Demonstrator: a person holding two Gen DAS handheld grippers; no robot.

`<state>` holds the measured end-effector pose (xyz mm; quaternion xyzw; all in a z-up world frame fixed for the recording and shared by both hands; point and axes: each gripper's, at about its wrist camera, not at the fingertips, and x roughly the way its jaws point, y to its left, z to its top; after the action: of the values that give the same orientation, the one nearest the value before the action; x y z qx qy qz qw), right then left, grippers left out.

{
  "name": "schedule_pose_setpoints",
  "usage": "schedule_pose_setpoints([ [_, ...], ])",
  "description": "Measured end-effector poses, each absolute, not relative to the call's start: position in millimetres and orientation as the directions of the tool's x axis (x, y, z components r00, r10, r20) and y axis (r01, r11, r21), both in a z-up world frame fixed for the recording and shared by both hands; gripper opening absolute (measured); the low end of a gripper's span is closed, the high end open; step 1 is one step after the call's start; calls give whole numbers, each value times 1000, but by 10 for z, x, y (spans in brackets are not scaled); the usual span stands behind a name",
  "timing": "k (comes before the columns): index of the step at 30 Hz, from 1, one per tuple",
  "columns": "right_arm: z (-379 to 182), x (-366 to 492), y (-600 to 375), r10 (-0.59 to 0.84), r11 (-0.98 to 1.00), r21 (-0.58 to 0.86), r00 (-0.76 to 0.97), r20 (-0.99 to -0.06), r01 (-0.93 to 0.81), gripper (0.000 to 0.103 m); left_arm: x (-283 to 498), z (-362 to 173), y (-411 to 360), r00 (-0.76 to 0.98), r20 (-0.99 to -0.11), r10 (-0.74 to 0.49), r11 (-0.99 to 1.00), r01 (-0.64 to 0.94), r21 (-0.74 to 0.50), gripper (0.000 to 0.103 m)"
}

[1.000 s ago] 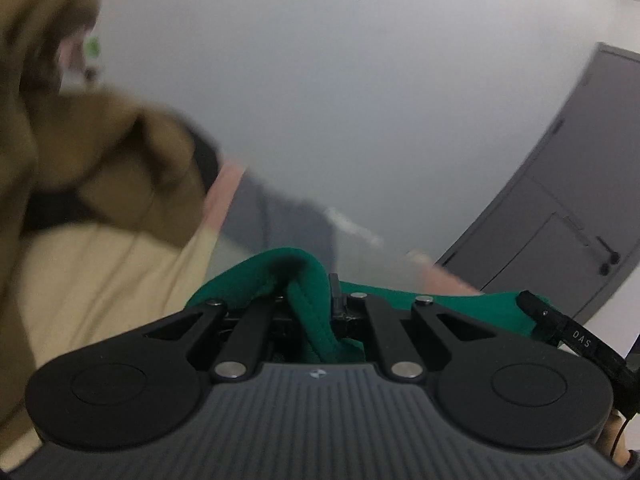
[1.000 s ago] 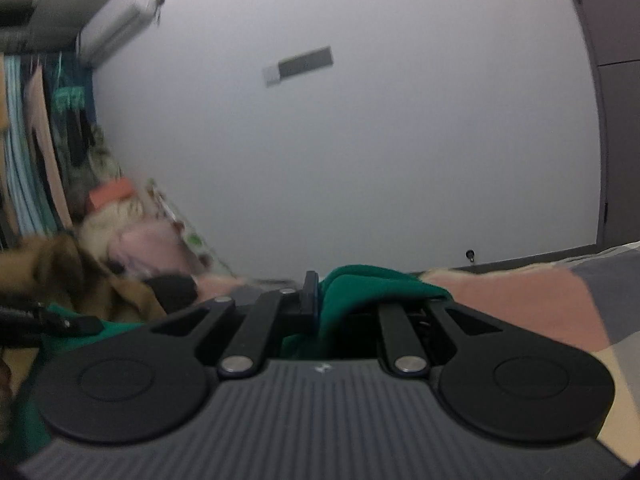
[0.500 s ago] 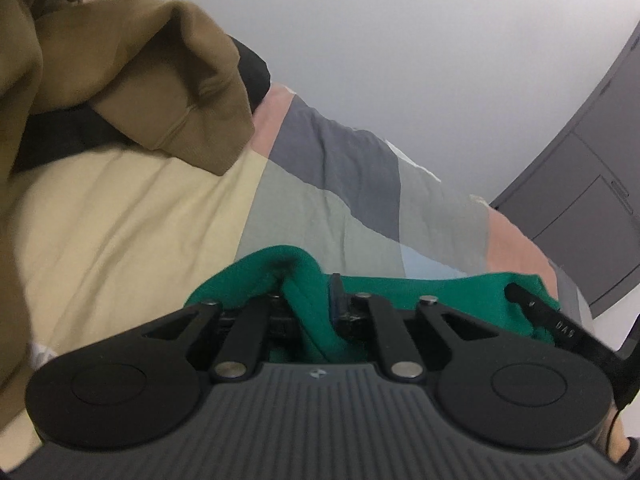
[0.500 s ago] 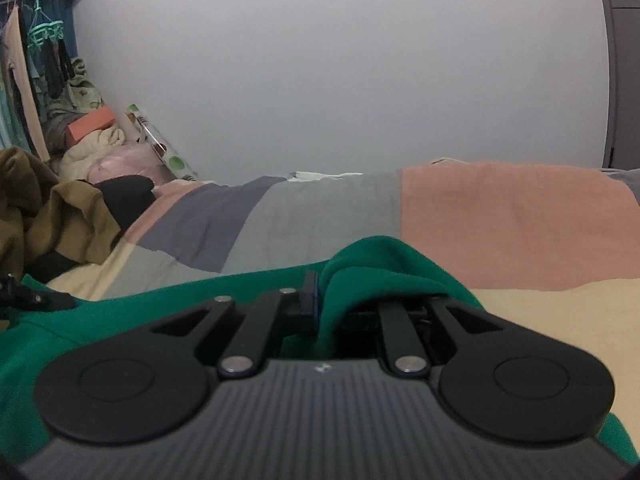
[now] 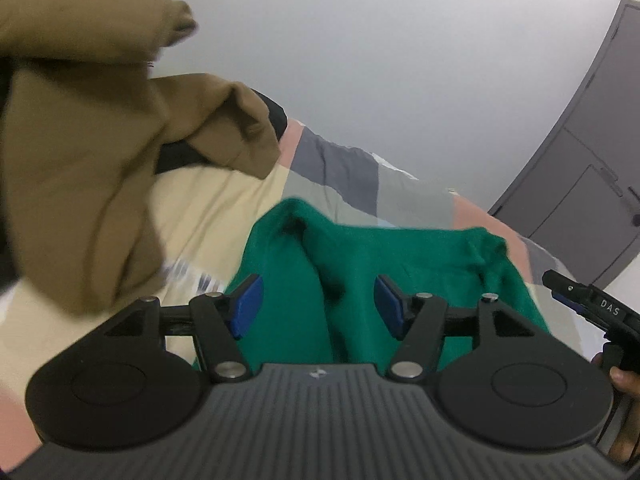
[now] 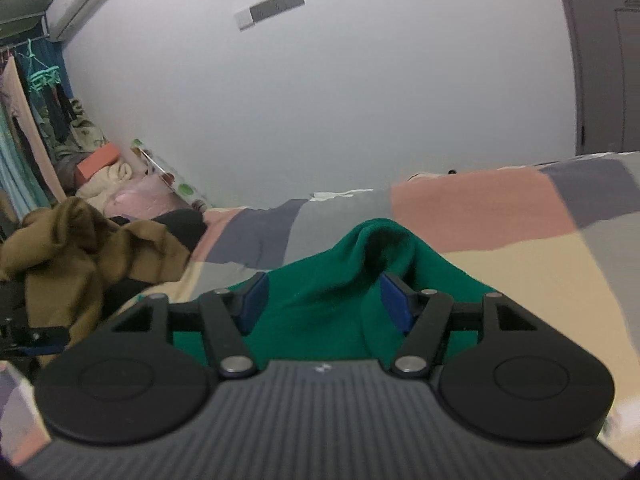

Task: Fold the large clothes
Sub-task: 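Lay the hoodie flat on the bed and open both grippers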

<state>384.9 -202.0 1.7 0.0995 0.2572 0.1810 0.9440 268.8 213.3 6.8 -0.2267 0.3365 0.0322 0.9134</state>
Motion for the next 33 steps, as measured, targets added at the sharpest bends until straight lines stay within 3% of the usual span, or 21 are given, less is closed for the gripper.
schedule_pose_setpoints([
  [6,233,2851,-2233,406,908,296,799,-443,-297,64,1689,189,1880,764,-640,-85,891,-229,-392,67],
  [14,174,1710,-2388,397,917,256,748,-532,-305,64,745,67,1578,747,-663,-52,890,-266,-370,67],
  [17,87,1424,-2403,398,917,237,722,-566,-319,64,583,-66,1516,737,-675,-42,890,-279,-360,67],
  [20,-39,1221,-2413,390,921,230,705,-592,-316,82,500,-198,1470,715,-698,-23,894,-298,-335,67],
  [27,-473,1085,-2225,388,912,189,611,-690,-365,82,564,-512,1408,675,-738,-3,927,-274,-255,67],
  [33,-659,1102,-2113,247,943,24,651,-718,-331,80,623,-647,1224,652,-754,81,961,-252,-114,66],
])
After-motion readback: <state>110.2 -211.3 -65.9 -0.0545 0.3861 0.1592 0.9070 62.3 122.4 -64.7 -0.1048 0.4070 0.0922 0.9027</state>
